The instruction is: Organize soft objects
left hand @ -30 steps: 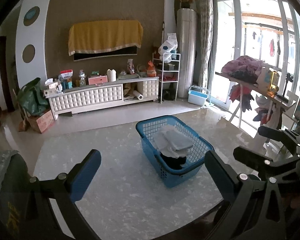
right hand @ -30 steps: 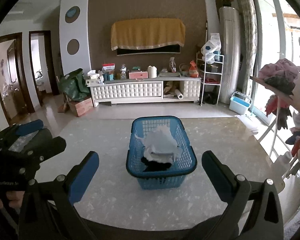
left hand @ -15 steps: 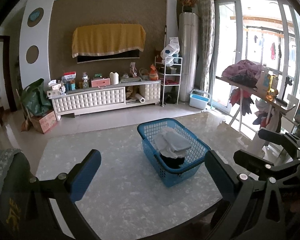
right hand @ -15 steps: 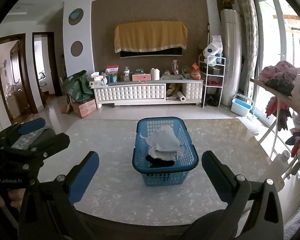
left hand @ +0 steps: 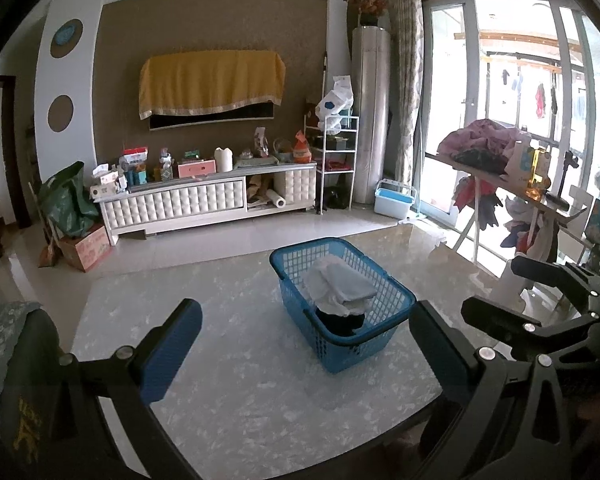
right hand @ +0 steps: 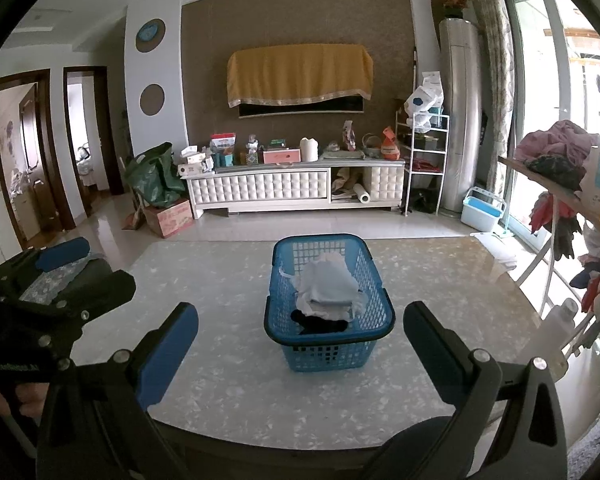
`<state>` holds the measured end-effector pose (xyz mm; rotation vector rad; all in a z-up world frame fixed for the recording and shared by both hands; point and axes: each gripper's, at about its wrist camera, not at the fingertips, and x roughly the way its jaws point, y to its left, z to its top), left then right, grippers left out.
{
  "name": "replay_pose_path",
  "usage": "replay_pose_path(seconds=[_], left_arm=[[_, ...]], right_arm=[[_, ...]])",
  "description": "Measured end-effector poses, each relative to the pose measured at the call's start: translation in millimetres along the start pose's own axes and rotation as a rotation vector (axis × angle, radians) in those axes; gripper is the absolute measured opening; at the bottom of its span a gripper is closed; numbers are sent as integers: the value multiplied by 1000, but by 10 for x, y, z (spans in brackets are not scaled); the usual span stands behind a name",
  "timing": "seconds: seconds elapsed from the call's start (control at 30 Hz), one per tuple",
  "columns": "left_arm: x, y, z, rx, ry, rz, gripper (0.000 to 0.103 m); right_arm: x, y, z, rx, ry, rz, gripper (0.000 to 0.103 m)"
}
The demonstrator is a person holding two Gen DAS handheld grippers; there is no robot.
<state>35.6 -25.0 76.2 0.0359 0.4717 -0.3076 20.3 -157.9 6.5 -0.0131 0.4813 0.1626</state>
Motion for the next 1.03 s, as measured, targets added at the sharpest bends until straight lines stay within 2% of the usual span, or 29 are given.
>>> replay_pose_path(seconds=[0.37,1.03], left_arm=[[-35,-32,-6,0,-21,23,103],[-54,-48,-33,-1,-16,15,103]], right_arm=[[-45,17,-17,-3,-3,0,103],[-92,3,-14,5,-9,0,103]])
